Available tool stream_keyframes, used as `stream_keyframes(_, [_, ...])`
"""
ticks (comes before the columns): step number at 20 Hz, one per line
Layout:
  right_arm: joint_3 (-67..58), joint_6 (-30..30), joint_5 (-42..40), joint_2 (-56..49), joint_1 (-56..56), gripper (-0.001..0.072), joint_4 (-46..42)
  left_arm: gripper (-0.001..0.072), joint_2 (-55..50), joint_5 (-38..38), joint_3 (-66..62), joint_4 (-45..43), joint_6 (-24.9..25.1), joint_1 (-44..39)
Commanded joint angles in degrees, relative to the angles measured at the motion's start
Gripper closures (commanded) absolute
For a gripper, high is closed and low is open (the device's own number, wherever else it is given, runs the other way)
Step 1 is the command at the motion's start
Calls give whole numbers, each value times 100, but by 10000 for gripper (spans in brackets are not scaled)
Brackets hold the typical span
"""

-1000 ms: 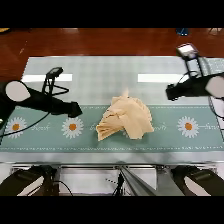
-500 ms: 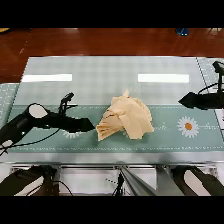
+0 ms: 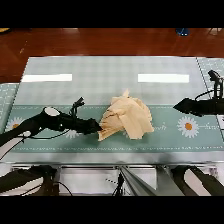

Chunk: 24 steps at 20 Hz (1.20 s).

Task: Fold the shirts.

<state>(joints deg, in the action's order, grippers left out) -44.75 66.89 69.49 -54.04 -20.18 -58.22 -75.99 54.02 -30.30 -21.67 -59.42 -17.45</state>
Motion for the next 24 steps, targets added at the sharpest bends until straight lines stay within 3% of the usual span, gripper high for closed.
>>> stream_keyframes(1, [210, -72, 208, 4, 35, 111, 258, 570, -282, -9, -11, 184, 197, -72])
stream_keyframes(2, [396, -129, 219, 4, 120, 111, 313, 667, -293, -9, -11, 179, 199, -72])
stream_keyframes(3, [590, -197, 216, 4, 236, 111, 365, 680, -289, -7, -11, 181, 245, -74])
stream_keyframes(7, [1305, -660, 90, 4, 964, 111, 1005, 680, -291, -4, -11, 181, 245, -74])
stream_keyframes(13, [1440, -647, -1453, -42, 2063, 111, 1012, 680, -291, 44, -11, 179, 256, -74])
stream_keyframes(17, [1440, -634, -1576, -660, 2658, 119, 1034, 680, -291, 103, -11, 181, 326, -72])
stream_keyframes(18, [1440, -634, -1620, -813, 2828, 193, 1034, 680, -291, 105, -11, 181, 328, -72])
stream_keyframes(20, [1438, -636, -1655, -946, 3071, 592, 1008, 680, -286, 105, -11, 181, 328, -72])
stream_keyframes(21, [1410, -640, -1572, -942, 3069, 688, 1010, 680, -264, 103, -11, 181, 332, -63])
stream_keyframes(24, [1012, -638, -979, -699, 2835, 689, 678, 682, -39, 219, -144, 157, 393, 120])
